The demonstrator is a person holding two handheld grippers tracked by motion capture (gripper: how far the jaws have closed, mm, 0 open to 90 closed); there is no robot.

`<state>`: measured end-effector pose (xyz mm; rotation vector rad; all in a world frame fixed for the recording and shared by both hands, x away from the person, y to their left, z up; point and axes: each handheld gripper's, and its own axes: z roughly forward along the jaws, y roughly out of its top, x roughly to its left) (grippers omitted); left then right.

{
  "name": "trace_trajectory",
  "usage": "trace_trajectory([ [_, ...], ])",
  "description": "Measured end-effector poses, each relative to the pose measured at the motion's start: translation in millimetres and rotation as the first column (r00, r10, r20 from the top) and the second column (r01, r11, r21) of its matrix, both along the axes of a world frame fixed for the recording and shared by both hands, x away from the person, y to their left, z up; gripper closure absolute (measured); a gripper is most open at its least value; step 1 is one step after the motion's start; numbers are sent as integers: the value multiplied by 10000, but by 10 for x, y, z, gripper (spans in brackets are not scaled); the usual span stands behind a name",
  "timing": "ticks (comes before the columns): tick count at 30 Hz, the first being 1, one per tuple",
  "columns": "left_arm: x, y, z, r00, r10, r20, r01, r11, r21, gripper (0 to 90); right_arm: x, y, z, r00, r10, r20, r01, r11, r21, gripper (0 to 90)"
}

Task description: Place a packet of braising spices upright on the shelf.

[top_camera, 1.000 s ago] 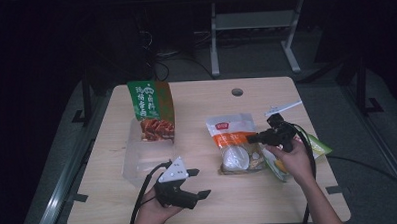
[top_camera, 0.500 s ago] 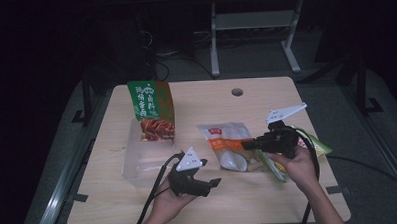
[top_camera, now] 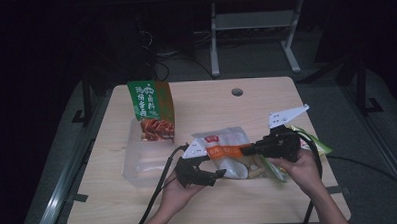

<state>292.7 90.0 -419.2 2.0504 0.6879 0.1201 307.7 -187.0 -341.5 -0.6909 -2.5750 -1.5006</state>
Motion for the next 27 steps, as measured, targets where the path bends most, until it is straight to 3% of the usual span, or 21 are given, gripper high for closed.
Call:
trace_trajectory([
  [1, 38, 14, -3, 9988, -218, -440, 189, 9977, -644, 449, -22, 21, -6, 9998, 205, 66, -205, 9998, -4, 900],
  [2, 38, 14, -3, 9988, -218, -440, 189, 9977, -644, 551, -22, 21, -6, 9998, 205, 66, -205, 9998, -4, 900],
  [3, 45, 10, 0, 9979, -280, -587, 223, 9952, -955, 629, -39, 44, -27, 9994, 323, 151, -323, 9995, -54, 900],
  [4, 40, 2, 9, 9977, -274, -616, 213, 9950, -975, 629, -39, 44, -27, 9994, 323, 151, -323, 9995, -54, 900],
  [5, 31, -7, 15, 9983, -270, -521, 217, 9949, -988, 783, -37, 43, -57, 9993, 357, 95, -357, 9994, -39, 900],
  [6, 24, -5, 24, 9985, -306, -462, 258, 9946, -1004, 783, -37, 43, -57, 9993, 357, 95, -357, 9994, -39, 900],
  [7, 13, -8, 37, 9988, -305, -378, 269, 9953, -931, 871, -29, 31, -90, 9999, 133, 109, -131, 9998, -133, 900],
  [10, -32, -21, 66, 9999, -27, 123, 34, 9986, -528, 880, -14, 8, -130, 9999, -64, 86, 65, 9999, -124, 900],
  [13, -34, -9, 74, 9999, 27, 168, -24, 9998, -193, 882, 2, -12, -188, 9993, -371, 74, 373, 9989, -277, 899],
  [16, -39, -14, 66, 9995, 144, 265, -150, 9996, 218, 882, -10, 39, -235, 9986, -437, 310, 463, 9951, -874, 893],
  [18, -35, -1, 68, 9996, 169, 223, -173, 9997, 192, 883, -29, 89, -266, 9979, -495, 409, 544, 9901, -1292, 857],
  [22, -54, -7, 94, 9991, 222, 356, -231, 9994, 239, 882, -26, 129, -291, 9979, -521, 372, 565, 9898, -1307, 811],
  [27, -59, -10, 90, 9987, 249, 438, -262, 9992, 314, 879, -28, 250, -396, 9984, -440, 368, 498, 9829, -1773, 790],
])
